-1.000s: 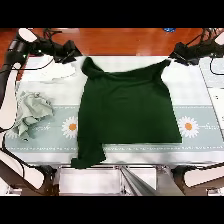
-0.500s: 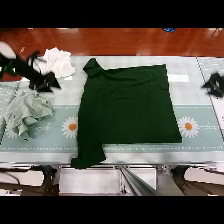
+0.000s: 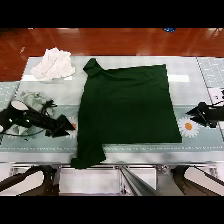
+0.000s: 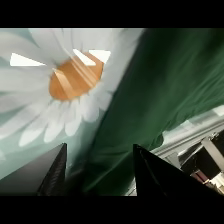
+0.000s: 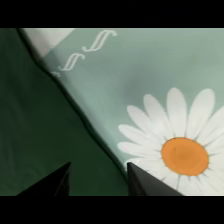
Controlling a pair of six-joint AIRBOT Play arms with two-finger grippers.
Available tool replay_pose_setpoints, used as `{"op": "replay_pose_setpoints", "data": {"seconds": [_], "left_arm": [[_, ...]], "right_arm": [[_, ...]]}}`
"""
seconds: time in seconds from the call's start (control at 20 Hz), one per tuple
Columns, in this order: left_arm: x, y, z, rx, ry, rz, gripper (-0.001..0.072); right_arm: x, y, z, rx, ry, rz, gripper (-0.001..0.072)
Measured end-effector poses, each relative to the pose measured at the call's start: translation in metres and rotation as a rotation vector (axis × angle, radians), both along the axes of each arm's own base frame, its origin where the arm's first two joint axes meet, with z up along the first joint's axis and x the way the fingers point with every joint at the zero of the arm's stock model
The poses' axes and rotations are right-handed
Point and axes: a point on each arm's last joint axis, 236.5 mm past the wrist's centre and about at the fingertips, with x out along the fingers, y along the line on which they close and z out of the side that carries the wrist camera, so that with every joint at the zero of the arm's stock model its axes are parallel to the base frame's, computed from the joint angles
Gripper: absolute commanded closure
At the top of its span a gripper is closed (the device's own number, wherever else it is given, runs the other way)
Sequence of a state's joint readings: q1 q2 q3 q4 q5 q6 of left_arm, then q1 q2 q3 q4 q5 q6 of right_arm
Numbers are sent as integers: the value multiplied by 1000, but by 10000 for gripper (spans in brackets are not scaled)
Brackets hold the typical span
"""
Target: Fold the shirts.
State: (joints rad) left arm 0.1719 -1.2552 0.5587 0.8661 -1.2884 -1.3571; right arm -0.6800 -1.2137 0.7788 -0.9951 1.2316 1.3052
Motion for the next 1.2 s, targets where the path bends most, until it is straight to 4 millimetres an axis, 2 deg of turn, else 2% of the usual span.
{"op": "replay_pose_setpoints", "data": {"seconds": [0.15, 0.2, 0.25, 0.3, 0.5, 0.65, 0.8, 1.2], "left_arm": [[-13, -21, -8, -19, 9, -18, 202], [-15, -28, -10, -26, 13, -23, 250], [-15, -34, -13, -28, 10, -24, 522], [-16, -37, -18, -17, 6, -32, 682], [-17, -47, -24, -25, -19, -69, 683], [-14, -49, -24, -25, -41, -87, 683], [-11, -50, -25, -24, -54, -88, 683], [-8, -50, -26, -18, -69, -85, 683]], "right_arm": [[-1, 5, 1, 13, -14, 3, 303], [-2, 6, 2, 17, -15, 7, 303], [-3, 7, 2, 19, -14, 10, 303], [-5, 7, 1, 18, -8, 17, 303], [-31, 6, -10, -9, 86, 70, 302], [-53, 13, -20, 7, 160, 98, 302], [-67, 20, -29, 41, 214, 120, 302], [-69, 42, -47, 188, 266, 127, 303]]}}
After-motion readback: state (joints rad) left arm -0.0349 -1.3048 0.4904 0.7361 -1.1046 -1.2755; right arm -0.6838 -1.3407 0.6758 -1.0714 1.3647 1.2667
